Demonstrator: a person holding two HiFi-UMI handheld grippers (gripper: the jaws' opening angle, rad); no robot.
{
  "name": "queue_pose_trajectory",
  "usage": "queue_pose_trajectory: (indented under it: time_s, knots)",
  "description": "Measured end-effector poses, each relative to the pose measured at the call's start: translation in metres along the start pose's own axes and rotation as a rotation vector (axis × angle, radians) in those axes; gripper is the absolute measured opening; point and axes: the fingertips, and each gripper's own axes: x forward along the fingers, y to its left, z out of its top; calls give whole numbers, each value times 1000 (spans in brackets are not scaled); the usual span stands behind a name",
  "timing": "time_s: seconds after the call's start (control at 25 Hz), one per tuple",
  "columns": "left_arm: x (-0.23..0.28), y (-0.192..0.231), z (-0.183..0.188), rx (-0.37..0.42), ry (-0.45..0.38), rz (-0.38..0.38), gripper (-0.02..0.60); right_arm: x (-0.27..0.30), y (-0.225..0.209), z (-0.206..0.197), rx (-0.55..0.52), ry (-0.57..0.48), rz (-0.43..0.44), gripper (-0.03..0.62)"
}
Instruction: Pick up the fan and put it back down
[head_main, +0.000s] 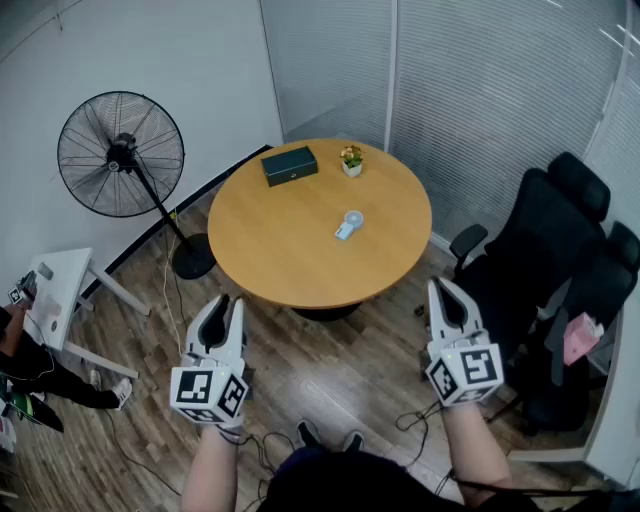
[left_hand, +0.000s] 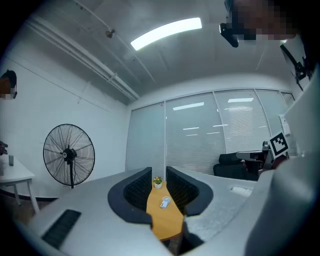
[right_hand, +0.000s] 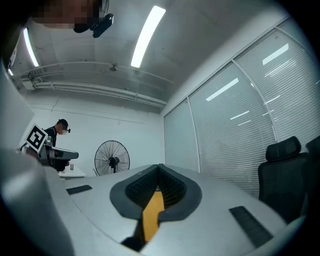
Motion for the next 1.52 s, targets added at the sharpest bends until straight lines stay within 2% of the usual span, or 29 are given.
queue_pose_trajectory:
  time_s: [0.48, 0.6, 0.64, 0.72, 0.76, 0.84, 1.16, 1.52]
  knots:
    - [-20, -21, 8, 13, -15, 4, 91, -27, -10, 11, 28, -36, -11, 5]
    - [-24, -25, 11, 22, -30, 0, 92, -32, -16, 12, 49, -45, -20, 32]
    - [-25, -26, 11, 31, -37, -2, 111, -33, -17, 11, 47, -43, -26, 59]
    - [-24, -29, 9, 50, -41, -9, 226, -33, -19, 8, 41, -33, -36, 155]
    - [-21, -29, 7, 57, -38, -15, 251, -33, -20, 6, 39, -28, -41, 187]
    - [-13, -29, 3, 56, -31, -25, 264, -30, -23, 2, 36, -19, -51, 201]
    - [31, -12, -19, 9, -11, -64, 264, -1, -34, -15, 28, 19, -96, 195]
    - [105, 51, -35, -31, 10, -88, 264, 79, -29, -28, 20, 41, -143, 189]
